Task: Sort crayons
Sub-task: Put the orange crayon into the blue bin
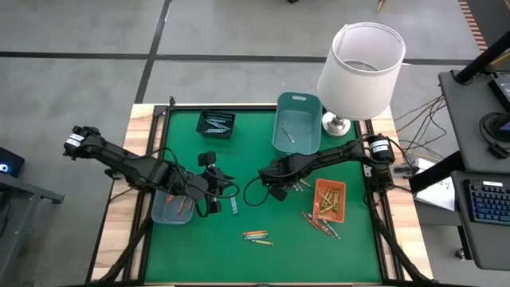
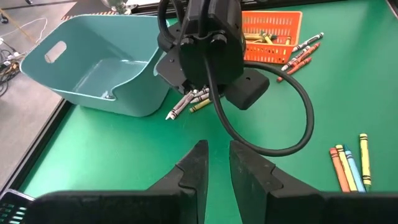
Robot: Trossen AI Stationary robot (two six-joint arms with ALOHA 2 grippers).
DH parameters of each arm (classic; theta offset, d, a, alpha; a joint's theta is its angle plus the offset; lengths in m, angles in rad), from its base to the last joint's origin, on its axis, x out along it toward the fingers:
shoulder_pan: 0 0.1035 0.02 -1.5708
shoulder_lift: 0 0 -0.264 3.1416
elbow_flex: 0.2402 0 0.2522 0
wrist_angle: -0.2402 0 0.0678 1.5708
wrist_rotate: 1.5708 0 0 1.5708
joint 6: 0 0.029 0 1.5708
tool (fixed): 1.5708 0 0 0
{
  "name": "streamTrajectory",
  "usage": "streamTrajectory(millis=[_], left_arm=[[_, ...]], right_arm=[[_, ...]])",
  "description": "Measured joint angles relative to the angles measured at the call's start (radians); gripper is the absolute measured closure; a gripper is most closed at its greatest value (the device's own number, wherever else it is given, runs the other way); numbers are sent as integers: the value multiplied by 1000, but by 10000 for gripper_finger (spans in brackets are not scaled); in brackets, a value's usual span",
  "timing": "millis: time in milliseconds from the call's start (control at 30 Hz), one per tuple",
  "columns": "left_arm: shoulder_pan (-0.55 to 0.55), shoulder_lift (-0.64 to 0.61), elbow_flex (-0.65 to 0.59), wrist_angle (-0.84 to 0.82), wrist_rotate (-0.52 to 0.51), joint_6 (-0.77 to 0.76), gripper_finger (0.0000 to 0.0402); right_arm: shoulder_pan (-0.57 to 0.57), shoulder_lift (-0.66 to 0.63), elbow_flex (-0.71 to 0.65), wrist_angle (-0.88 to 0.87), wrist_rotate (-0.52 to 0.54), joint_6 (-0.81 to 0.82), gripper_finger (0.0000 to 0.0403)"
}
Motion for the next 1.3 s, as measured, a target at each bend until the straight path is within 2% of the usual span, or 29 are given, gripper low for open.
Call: streamTrajectory(millis=[367, 633, 800, 967, 1100, 1300], left_arm=[[0, 0, 0, 0, 0, 0, 354], [0, 0, 0, 0, 0, 0, 354], [0, 0, 0, 1, 0, 0, 354], [0, 0, 0, 1, 0, 0, 354], [0, 0, 0, 10, 0, 0, 354], [0, 0, 0, 16, 0, 4, 354]], right_arm=[[18, 0, 4, -13, -18, 25, 287], [74, -19, 5, -19, -128, 18, 282], [132, -39, 6, -44, -252, 2, 288], [187, -24, 6, -103, -337, 59, 296], [195, -8, 6, -156, -342, 85, 298], [195, 2, 6, -144, -342, 93, 296]])
